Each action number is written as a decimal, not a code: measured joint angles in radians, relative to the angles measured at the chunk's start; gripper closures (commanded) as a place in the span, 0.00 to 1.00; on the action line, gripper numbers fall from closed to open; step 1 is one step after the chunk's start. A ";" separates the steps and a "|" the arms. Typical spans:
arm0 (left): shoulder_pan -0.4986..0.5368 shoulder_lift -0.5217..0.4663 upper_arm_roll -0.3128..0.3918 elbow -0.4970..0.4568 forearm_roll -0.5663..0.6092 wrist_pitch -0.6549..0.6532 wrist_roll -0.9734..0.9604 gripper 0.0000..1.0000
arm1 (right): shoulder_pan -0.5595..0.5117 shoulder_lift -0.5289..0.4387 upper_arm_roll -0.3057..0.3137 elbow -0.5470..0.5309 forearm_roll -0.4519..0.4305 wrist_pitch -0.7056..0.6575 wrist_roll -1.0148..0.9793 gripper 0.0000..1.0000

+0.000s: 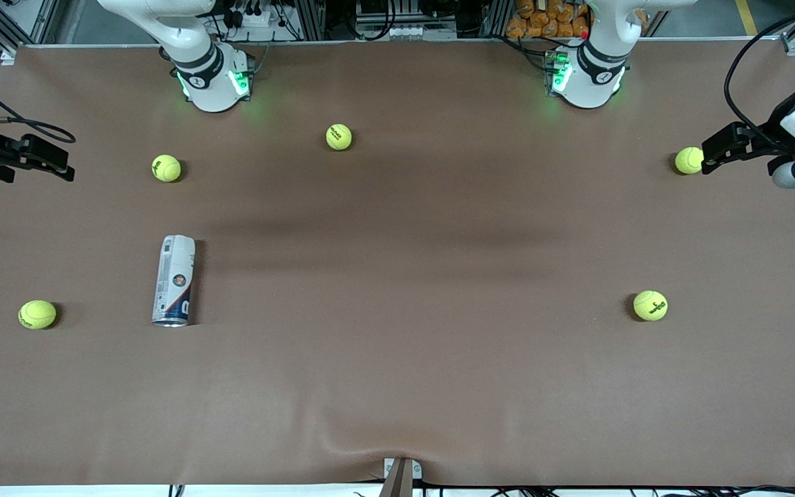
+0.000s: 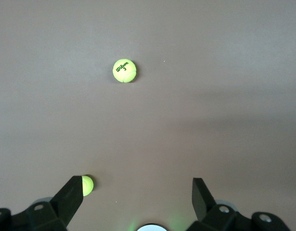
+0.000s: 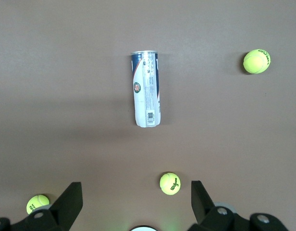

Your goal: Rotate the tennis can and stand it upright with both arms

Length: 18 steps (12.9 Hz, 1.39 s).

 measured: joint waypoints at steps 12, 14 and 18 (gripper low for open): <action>0.002 0.008 0.008 0.013 0.000 -0.014 0.000 0.00 | -0.047 0.004 -0.001 -0.011 0.001 0.024 -0.046 0.00; 0.002 0.012 0.008 0.013 0.000 -0.016 0.000 0.00 | -0.046 0.014 0.003 -0.014 0.002 0.035 -0.047 0.00; 0.004 0.015 0.008 0.009 0.000 -0.019 0.000 0.00 | -0.046 0.094 0.006 -0.062 0.003 0.129 -0.047 0.00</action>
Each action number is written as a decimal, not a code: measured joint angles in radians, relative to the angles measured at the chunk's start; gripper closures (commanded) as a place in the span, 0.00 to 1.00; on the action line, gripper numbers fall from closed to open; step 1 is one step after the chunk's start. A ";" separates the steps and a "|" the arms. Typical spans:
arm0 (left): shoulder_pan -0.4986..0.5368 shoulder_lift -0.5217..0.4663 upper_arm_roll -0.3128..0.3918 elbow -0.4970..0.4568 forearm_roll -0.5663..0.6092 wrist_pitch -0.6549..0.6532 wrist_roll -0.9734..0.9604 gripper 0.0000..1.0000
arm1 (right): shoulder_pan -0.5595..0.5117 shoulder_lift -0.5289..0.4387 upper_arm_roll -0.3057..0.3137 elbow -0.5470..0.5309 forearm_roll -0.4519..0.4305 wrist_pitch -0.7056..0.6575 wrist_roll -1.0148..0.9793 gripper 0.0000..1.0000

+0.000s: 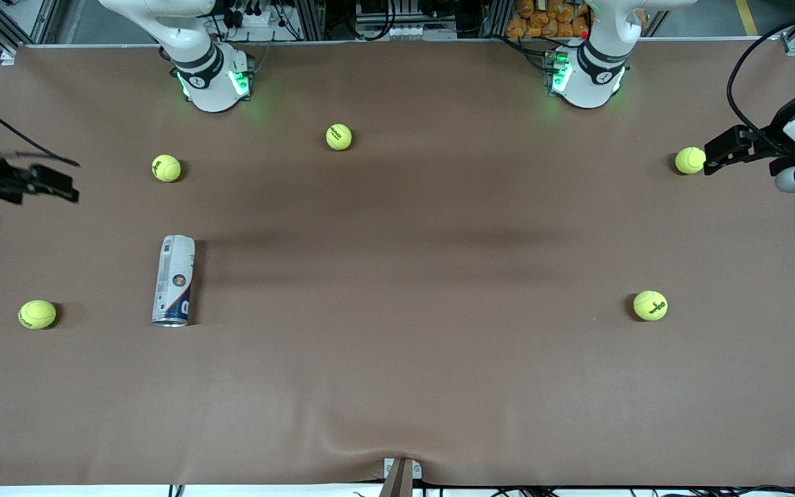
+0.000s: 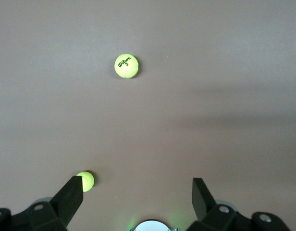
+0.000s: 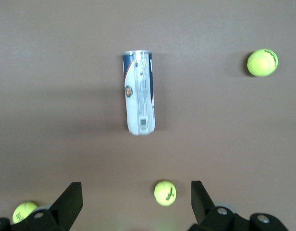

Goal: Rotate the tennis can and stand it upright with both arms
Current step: 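Reach the right gripper down and grasp the lying tennis can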

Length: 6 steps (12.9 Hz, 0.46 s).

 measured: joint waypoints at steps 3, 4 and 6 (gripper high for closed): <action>0.003 0.004 0.000 -0.001 0.000 0.000 0.000 0.00 | 0.000 0.059 -0.001 -0.147 0.000 0.207 0.000 0.00; 0.004 0.006 0.000 -0.001 0.000 0.000 0.000 0.00 | 0.000 0.073 -0.001 -0.199 0.000 0.266 0.000 0.00; 0.004 0.009 0.000 -0.001 0.000 0.000 0.000 0.00 | 0.000 0.115 0.000 -0.258 0.000 0.356 0.000 0.00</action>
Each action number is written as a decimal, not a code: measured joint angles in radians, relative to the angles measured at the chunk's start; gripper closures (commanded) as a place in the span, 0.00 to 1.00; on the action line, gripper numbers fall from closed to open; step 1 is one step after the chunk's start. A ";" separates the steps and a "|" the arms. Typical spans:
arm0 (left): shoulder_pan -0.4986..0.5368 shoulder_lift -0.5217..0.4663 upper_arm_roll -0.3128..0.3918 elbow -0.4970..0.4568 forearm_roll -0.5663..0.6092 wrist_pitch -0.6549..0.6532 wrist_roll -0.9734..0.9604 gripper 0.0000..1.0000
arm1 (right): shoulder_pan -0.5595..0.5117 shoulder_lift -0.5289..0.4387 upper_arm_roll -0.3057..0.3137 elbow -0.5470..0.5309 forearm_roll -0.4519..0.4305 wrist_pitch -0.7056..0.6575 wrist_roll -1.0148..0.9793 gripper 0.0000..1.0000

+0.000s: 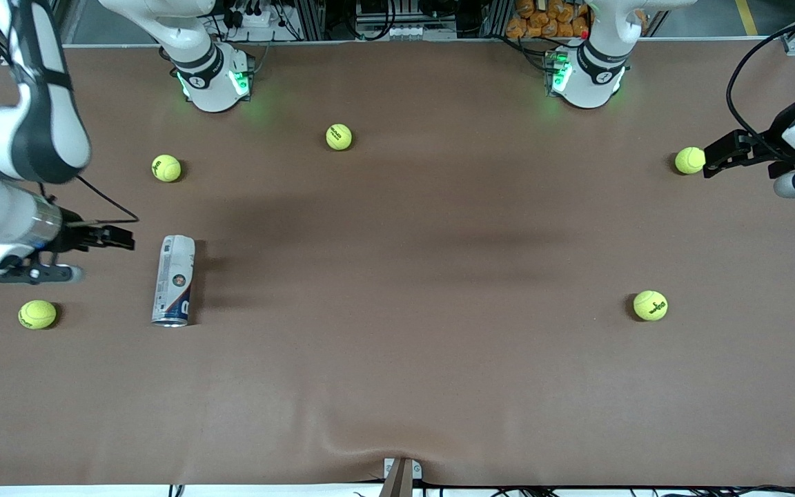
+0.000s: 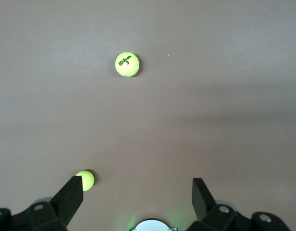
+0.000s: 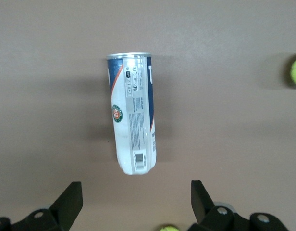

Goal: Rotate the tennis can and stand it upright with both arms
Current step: 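Reach the right gripper down and grasp the lying tennis can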

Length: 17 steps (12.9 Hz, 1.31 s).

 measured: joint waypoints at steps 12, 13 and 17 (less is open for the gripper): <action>0.014 0.002 0.001 0.004 0.000 0.013 0.000 0.00 | 0.013 0.272 0.009 -0.011 0.005 0.250 0.000 0.00; 0.015 0.002 0.001 0.004 0.000 0.017 0.000 0.00 | 0.013 0.282 0.009 -0.011 0.006 0.253 0.000 0.00; 0.015 0.002 0.001 0.003 0.000 0.020 0.000 0.00 | 0.013 0.312 0.010 -0.012 0.008 0.253 0.000 0.00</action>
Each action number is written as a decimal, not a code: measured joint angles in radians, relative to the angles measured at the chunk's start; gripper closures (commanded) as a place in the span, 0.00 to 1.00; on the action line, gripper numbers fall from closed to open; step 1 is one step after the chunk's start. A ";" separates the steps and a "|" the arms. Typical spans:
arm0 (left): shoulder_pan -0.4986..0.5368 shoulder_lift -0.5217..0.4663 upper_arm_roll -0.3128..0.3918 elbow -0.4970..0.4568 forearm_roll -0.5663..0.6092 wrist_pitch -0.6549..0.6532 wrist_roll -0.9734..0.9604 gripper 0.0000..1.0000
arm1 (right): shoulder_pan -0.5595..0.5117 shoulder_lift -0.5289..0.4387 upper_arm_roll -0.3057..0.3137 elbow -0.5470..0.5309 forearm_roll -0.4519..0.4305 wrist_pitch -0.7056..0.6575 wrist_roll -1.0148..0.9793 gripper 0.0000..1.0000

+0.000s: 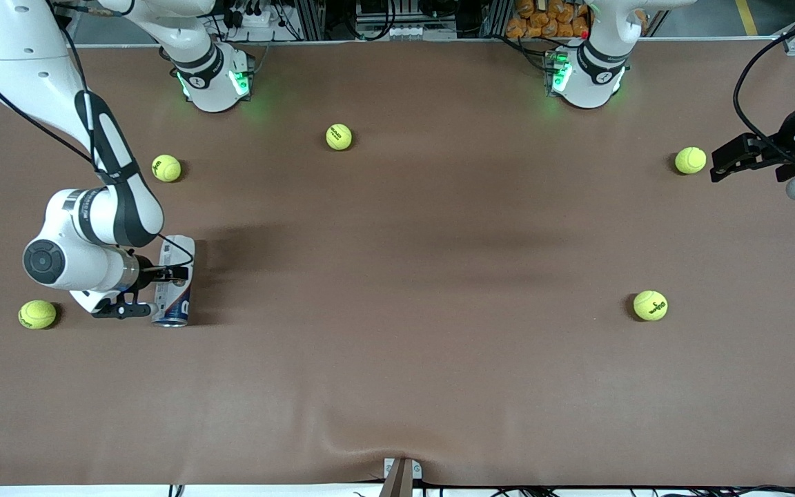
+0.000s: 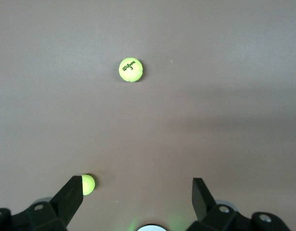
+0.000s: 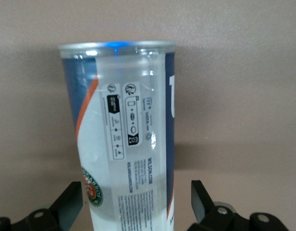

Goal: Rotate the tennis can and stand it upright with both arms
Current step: 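Reach the right gripper down and grasp the lying tennis can, then lift the can with the right gripper and carry it toward the table centre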

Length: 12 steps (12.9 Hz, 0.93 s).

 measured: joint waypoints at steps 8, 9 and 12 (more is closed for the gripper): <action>0.005 0.002 0.000 -0.001 0.000 0.000 0.000 0.00 | 0.000 0.045 0.000 -0.008 0.004 0.007 -0.017 0.40; 0.006 0.002 0.000 -0.001 0.000 0.000 0.000 0.00 | 0.000 0.048 0.000 -0.008 0.004 0.011 -0.017 0.42; 0.006 0.002 0.000 -0.001 0.000 0.000 0.000 0.00 | 0.000 0.045 0.001 -0.004 0.005 0.008 -0.020 0.41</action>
